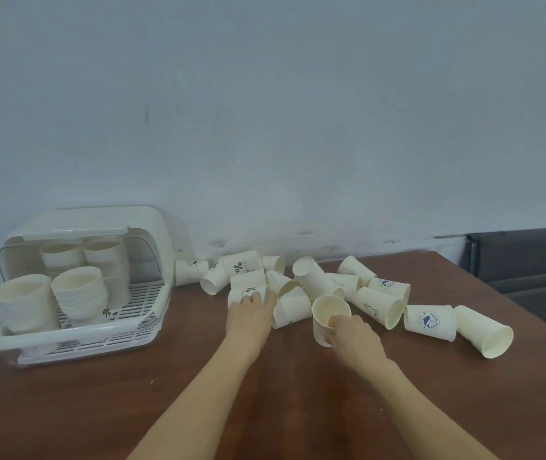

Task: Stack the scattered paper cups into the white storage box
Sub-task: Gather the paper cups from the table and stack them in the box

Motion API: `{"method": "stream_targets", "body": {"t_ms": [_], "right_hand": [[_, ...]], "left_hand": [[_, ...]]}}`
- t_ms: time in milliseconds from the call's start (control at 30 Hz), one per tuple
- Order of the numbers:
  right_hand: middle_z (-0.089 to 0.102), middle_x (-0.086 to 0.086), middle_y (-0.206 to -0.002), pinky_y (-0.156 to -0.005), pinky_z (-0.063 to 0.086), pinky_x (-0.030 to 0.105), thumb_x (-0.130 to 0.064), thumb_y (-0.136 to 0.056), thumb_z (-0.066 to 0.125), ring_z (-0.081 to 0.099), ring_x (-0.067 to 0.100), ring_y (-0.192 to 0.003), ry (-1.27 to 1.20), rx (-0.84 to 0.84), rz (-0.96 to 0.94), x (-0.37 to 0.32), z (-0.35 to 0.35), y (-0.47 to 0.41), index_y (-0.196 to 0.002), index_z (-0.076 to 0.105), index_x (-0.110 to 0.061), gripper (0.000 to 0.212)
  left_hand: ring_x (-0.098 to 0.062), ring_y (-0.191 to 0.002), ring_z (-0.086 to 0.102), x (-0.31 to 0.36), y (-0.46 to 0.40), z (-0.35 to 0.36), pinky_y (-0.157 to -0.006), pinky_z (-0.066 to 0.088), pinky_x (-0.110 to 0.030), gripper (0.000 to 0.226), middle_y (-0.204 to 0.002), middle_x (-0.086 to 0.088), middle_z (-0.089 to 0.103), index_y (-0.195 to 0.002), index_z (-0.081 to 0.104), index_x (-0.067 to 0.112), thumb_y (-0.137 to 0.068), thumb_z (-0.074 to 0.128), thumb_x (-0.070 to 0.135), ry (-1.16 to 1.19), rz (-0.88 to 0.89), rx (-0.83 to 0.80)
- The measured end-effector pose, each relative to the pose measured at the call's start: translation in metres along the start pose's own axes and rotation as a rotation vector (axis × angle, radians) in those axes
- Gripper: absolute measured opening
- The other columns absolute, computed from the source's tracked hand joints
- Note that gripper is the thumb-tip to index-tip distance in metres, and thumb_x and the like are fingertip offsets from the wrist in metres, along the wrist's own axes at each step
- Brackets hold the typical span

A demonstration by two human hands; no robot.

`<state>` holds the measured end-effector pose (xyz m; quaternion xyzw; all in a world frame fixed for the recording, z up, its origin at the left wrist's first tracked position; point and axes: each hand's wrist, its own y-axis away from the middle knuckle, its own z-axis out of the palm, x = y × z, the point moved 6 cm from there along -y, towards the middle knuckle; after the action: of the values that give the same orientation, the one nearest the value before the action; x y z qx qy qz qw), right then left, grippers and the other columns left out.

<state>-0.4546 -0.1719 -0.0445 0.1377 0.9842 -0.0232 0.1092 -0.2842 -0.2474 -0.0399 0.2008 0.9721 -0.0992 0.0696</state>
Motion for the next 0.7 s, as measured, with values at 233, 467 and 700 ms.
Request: {"method": "stream_targets", "body": {"t_ms": [233, 467, 700], "right_hand": [[0.055, 0.012, -0.109, -0.074, 0.04, 0.035, -0.026, -0.097, 0.042, 0.056, 0.033, -0.102, 0.019, -0.008, -0.012, -0.005, 0.003, 0.007, -0.109, 0.051, -0.012, 0.021], [0.049, 0.008, -0.095, -0.07, 0.038, 0.035, -0.026, -0.099, 0.037, 0.048, 0.031, -0.084, -0.026, -0.033, -0.048, -0.016, 0.001, 0.021, -0.093, 0.037, -0.015, 0.013], [0.046, 0.004, -0.09, -0.07, 0.038, 0.036, -0.027, -0.098, 0.038, 0.042, 0.028, -0.079, -0.07, -0.026, -0.101, -0.029, -0.003, 0.029, -0.094, 0.035, -0.02, 0.009]], "left_hand": [[-0.028, -0.112, 0.052, -0.006, -0.009, 0.006, -0.072, 0.035, -0.035, 0.045, -0.125, -0.011, 0.051, -0.137, 0.034, 0.007, -0.094, 0.044, 0.004, -0.086, -0.019, 0.01], [-0.029, -0.114, 0.054, -0.023, -0.007, 0.004, -0.088, 0.041, -0.036, 0.041, -0.122, -0.012, 0.055, -0.126, 0.043, 0.003, -0.087, 0.053, -0.001, -0.121, -0.013, -0.01], [-0.025, -0.107, 0.056, -0.036, -0.005, 0.009, -0.088, 0.041, -0.035, 0.034, -0.111, -0.008, 0.061, -0.117, 0.051, 0.011, -0.086, 0.05, -0.003, -0.107, -0.082, 0.007]]}}
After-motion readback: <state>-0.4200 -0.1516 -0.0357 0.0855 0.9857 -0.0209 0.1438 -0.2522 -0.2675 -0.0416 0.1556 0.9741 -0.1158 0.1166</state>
